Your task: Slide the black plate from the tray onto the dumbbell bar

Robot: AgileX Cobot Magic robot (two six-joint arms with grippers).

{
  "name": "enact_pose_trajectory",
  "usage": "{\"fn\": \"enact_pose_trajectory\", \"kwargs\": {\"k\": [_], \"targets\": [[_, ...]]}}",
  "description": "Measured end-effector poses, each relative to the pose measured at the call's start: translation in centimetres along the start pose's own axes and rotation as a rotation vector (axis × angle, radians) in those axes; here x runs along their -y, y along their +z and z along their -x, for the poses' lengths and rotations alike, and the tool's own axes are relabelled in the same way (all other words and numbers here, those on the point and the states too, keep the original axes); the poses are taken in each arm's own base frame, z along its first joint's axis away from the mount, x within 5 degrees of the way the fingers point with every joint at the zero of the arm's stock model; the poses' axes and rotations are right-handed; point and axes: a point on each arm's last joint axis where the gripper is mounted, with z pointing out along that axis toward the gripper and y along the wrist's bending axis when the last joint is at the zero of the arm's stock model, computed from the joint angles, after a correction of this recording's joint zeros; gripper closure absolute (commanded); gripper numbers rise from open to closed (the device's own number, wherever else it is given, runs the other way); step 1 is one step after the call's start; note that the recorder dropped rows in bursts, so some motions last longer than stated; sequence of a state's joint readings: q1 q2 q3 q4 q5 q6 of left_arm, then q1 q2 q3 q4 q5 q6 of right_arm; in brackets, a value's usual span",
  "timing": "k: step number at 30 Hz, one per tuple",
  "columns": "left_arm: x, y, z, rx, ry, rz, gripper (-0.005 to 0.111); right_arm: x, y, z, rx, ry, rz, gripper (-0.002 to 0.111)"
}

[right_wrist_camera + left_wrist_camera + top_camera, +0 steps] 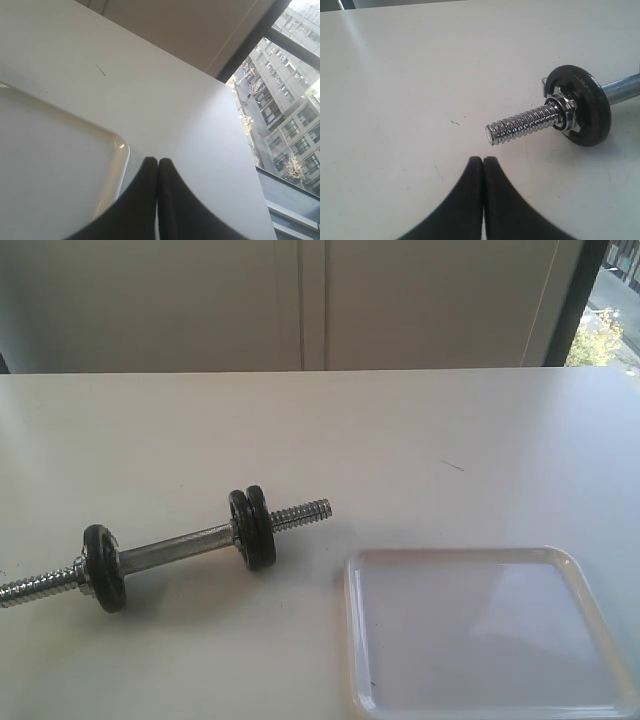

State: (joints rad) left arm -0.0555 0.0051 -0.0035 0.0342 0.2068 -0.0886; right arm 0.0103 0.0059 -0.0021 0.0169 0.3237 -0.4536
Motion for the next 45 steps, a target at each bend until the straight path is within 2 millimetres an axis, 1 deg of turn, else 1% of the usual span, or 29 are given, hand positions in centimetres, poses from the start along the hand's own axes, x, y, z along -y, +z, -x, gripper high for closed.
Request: {"fn": "enact_pose_trajectory", "kwargs": {"k": [15, 18, 24, 27, 31, 45], "targets": [[0.00, 0.00, 0.00, 0.000, 0.000, 0.000, 0.107, -0.02, 0.00, -0.04, -0.004, 0.010, 0.002, 0.108], [0.00, 0.00, 0.00, 0.000, 0.000, 0.000, 0.107, -0.01, 0.00, -0.04, -0.004, 0.081, 0.001, 0.108], [0.00, 0.00, 0.00, 0.000, 0.000, 0.000, 0.107, -0.02, 0.00, -0.05, -0.006, 0.358, 0.001, 0.108], [0.00, 0.00, 0.00, 0.000, 0.000, 0.000, 0.107, -0.02, 0.00, -0.05, -0.006, 0.424, 0.001, 0.108], [0.00, 0.00, 0.00, 0.000, 0.000, 0.000, 0.107, -0.02, 0.00, -0.05, -0.006, 0.452, 0.001, 0.108], [0.00, 0.00, 0.00, 0.000, 0.000, 0.000, 0.107, -0.02, 0.00, -0.05, -0.006, 0.452, 0.001, 0.108]]}}
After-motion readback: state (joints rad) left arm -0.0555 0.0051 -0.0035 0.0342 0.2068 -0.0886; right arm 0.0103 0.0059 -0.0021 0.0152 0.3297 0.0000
